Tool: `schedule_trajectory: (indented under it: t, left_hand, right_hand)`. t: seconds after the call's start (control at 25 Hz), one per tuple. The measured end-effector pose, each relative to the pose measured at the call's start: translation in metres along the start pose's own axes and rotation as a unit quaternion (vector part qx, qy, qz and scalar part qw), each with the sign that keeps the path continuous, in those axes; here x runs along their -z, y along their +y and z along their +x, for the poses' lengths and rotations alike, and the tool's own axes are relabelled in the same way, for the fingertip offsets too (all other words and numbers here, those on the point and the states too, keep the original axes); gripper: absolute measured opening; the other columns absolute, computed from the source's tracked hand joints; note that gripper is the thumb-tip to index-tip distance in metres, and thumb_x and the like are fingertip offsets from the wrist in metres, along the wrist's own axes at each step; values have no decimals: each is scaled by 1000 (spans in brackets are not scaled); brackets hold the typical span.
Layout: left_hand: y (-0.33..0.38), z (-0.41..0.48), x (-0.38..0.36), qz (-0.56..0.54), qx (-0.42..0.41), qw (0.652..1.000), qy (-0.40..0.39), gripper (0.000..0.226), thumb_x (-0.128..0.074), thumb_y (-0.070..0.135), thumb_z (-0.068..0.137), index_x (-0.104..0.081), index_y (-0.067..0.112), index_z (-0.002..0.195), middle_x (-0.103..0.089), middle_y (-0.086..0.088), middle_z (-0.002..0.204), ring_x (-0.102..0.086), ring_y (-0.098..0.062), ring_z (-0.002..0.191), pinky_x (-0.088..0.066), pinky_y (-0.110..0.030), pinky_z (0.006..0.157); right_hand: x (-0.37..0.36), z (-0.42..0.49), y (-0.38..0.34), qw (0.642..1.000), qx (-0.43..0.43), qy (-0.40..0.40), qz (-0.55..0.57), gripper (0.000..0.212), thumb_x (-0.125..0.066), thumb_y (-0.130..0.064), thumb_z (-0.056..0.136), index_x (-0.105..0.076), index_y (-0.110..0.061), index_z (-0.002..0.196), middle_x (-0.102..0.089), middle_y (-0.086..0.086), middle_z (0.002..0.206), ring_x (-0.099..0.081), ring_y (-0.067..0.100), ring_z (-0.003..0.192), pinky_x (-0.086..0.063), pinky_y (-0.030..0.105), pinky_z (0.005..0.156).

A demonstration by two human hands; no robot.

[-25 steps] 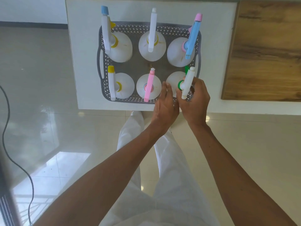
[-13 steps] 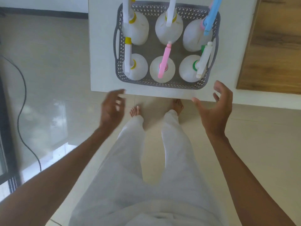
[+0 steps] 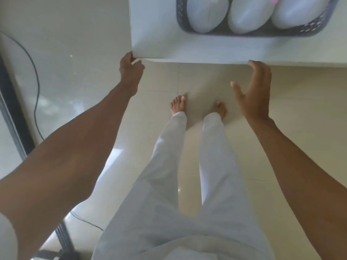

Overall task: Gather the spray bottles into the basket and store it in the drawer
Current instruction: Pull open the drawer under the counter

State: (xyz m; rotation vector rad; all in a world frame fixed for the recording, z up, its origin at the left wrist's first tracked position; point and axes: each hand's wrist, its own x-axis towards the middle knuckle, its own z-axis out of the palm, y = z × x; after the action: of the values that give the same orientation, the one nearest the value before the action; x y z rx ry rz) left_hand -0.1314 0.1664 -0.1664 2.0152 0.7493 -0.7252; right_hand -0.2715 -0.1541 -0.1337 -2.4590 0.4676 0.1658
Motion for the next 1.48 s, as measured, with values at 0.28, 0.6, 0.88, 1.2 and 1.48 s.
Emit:
schedule_trajectory:
  t: [0.28, 0.6, 0.88, 1.2, 1.48]
  left_hand:
    - [-16, 6, 17, 117, -111, 985, -54, 69, -58, -8, 77, -53, 14, 142, -57, 1, 141, -59, -16, 122, -54, -24, 99]
    - [-4, 13, 26, 200, -113, 973, -33, 67, -67, 0, 75, -62, 29, 135, -67, 9, 131, -66, -13, 115, -58, -38, 98]
    - [-3, 10, 30, 145, -117, 982, -18, 53, -76, 14, 77, -68, 31, 127, -72, 12, 119, -70, -6, 106, -58, -29, 95]
    - [2, 16, 39, 187, -131, 973, 25, 47, -73, 27, 71, -72, 39, 116, -78, 3, 92, -53, 25, 55, -52, -13, 80]
    - [15, 15, 42, 241, -149, 959, 18, 44, -76, 22, 74, -74, 31, 117, -78, -4, 106, -46, 34, 69, -54, -19, 96]
  right_hand:
    - [-23, -4, 1, 971, 41, -138, -190, 93, -72, -34, 93, -14, -3, 160, -11, 16, 170, -11, 34, 158, -23, 50, 127]
    - [-9, -5, 1, 956, 3, -152, -252, 99, -71, -38, 93, -7, -3, 161, -3, 13, 171, -4, 32, 159, -24, 53, 126]
    - [-7, 4, -2, 957, 17, -141, -252, 95, -68, -39, 95, -8, -3, 161, -6, 13, 171, -6, 32, 159, -24, 52, 126]
    - [-5, 9, 6, 959, 17, -157, -233, 96, -69, -36, 95, -7, -4, 161, -5, 12, 171, -5, 30, 159, -22, 50, 128]
    - [-4, 6, 11, 949, 36, -164, -266, 100, -72, -36, 93, -7, -4, 161, -2, 11, 171, -4, 30, 159, -25, 57, 125]
